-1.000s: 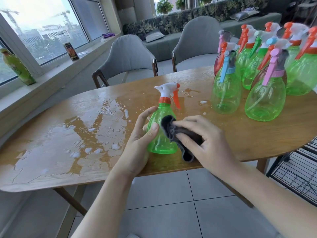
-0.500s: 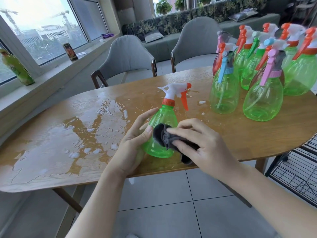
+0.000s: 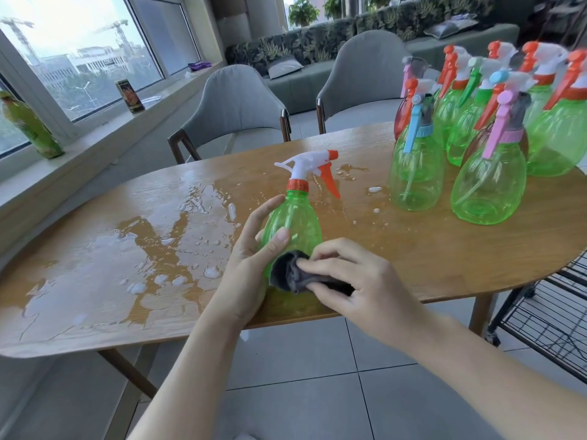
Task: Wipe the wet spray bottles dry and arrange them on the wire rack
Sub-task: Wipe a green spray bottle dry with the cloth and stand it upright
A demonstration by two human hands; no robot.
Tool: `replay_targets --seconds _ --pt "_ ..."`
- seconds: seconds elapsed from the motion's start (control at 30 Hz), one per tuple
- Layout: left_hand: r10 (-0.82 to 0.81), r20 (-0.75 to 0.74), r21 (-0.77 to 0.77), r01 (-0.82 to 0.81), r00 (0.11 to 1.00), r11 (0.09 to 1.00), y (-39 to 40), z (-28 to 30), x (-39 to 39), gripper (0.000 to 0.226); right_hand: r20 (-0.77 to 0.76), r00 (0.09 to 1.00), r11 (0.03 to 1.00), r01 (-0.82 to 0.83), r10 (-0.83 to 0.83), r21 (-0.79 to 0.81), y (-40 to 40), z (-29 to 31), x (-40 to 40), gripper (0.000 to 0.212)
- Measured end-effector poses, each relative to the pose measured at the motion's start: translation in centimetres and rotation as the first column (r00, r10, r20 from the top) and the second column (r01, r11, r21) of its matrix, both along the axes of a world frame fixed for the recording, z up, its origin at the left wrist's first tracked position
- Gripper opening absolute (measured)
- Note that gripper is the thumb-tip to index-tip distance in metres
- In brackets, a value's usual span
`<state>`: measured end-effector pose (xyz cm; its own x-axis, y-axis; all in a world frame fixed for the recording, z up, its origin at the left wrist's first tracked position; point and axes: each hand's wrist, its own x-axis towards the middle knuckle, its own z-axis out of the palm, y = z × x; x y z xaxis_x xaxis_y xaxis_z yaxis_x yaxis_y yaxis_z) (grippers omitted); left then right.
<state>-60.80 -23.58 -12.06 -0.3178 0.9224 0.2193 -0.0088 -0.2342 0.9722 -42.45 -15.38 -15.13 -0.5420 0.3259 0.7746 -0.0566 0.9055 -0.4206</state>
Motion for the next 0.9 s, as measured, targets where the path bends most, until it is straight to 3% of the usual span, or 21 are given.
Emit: replay_targets --seconds 0.1,0.2,0.4,0.63,0.73,0.9 --pt "0.027 -0.023 -0.05 -0.028 0.999 0.998 -0.1 0.1 -0.2 0.05 0.076 0.997 0.988 -0.013 0.001 0.153 -0.1 -0.5 0.0 0.024" --pt "0.019 0.031 -0.086 -0.016 0.999 0.996 -0.1 -0.1 -0.5 0.046 0.038 0.998 0.983 0.035 -0.043 0.182 0.2 -0.2 0.0 0.026" --pt "-0.068 0.112 -0.08 0.077 0.991 0.994 -0.3 0.1 -0.3 0.055 -0.147 0.97 0.974 0.208 -0.193 0.093 1.9 1.3 -0.4 0.028" --pt "-0.092 0.126 -0.056 0.1 0.988 0.993 -0.4 0.0 -0.4 0.065 -0.14 0.966 0.967 0.232 -0.217 0.103 1.9 1.4 -0.1 0.025" --pt "-0.085 0.122 -0.06 0.093 0.989 0.994 -0.4 0.1 -0.5 0.075 -0.129 0.945 0.951 0.308 -0.302 0.029 2.2 1.0 0.2 0.025" --pt "-0.122 0.134 -0.065 0.131 0.983 0.989 -0.3 0.0 -0.4 0.07 -0.157 0.923 0.937 0.344 -0.35 -0.065 2.6 1.2 -0.2 0.029"
